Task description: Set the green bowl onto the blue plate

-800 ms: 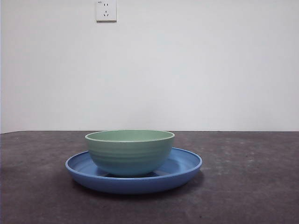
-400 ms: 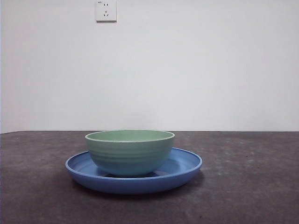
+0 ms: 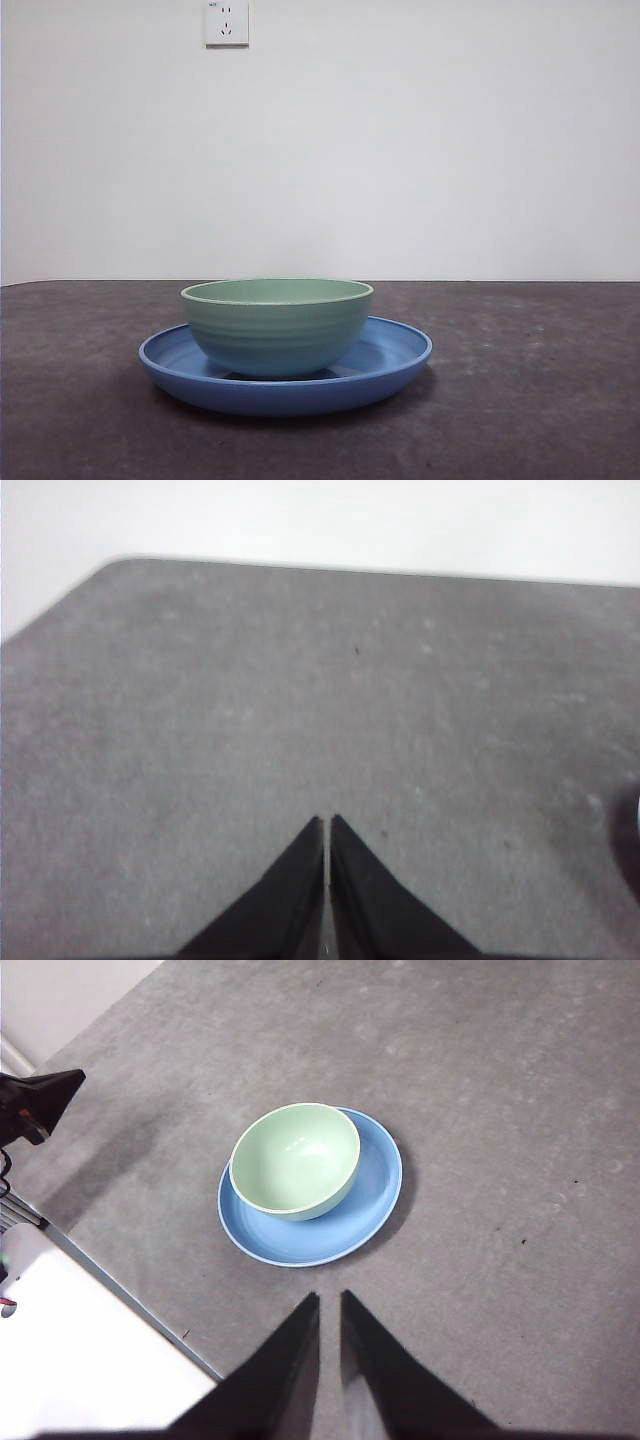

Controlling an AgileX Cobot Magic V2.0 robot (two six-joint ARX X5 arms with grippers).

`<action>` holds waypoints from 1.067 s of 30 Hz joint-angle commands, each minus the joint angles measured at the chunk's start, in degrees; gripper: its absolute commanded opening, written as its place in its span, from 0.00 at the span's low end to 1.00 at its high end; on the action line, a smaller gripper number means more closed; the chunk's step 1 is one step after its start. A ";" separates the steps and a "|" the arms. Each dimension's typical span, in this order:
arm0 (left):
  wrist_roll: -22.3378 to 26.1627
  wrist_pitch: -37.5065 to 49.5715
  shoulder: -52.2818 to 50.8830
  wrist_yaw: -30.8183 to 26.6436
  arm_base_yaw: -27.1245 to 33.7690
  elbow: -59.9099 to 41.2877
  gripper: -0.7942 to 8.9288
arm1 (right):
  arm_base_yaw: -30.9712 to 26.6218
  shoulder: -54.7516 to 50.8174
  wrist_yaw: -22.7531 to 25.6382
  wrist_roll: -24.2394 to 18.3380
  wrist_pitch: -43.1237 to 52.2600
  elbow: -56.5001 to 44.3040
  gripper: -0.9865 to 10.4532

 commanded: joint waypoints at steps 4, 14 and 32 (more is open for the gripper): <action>0.13 0.52 -0.50 -0.11 0.07 -1.62 0.09 | 0.26 0.33 -0.13 -0.48 0.61 0.90 0.11; 2.60 0.52 -0.50 -0.50 0.07 -1.62 0.09 | 0.26 0.33 -0.13 -0.48 0.59 0.92 0.11; 3.19 0.55 -0.50 -0.48 0.07 -1.60 0.09 | 0.26 0.33 -0.13 -0.48 0.59 0.90 0.11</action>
